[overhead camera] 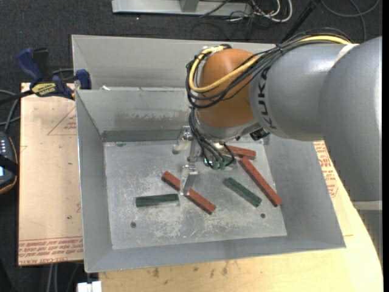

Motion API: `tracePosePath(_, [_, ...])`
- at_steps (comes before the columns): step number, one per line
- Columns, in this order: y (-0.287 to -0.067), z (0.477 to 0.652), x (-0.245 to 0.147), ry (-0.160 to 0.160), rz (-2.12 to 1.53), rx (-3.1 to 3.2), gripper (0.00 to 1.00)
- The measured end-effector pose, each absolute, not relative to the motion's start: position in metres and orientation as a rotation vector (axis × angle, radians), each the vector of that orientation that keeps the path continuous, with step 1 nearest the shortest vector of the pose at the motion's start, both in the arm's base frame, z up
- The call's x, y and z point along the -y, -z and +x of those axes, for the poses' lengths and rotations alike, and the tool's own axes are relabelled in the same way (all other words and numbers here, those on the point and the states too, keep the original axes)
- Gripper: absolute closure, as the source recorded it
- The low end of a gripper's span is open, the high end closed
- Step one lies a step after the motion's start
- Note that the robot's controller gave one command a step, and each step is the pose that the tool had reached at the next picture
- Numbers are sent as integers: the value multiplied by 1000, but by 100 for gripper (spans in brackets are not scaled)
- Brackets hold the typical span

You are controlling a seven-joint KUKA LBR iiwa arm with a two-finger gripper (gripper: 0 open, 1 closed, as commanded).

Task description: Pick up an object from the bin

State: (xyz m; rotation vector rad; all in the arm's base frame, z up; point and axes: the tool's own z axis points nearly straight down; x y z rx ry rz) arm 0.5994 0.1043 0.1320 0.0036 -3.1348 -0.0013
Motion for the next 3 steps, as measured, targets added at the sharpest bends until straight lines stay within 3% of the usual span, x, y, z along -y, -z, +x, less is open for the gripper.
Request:
tracePosePath(1, [-136,601,-104,2,1,3142,0])
tracePosePath(2, [-82,562,-92,5,-174,3148,100])
tracePosePath(3, [-82,562,-92,5,-175,3148,100])
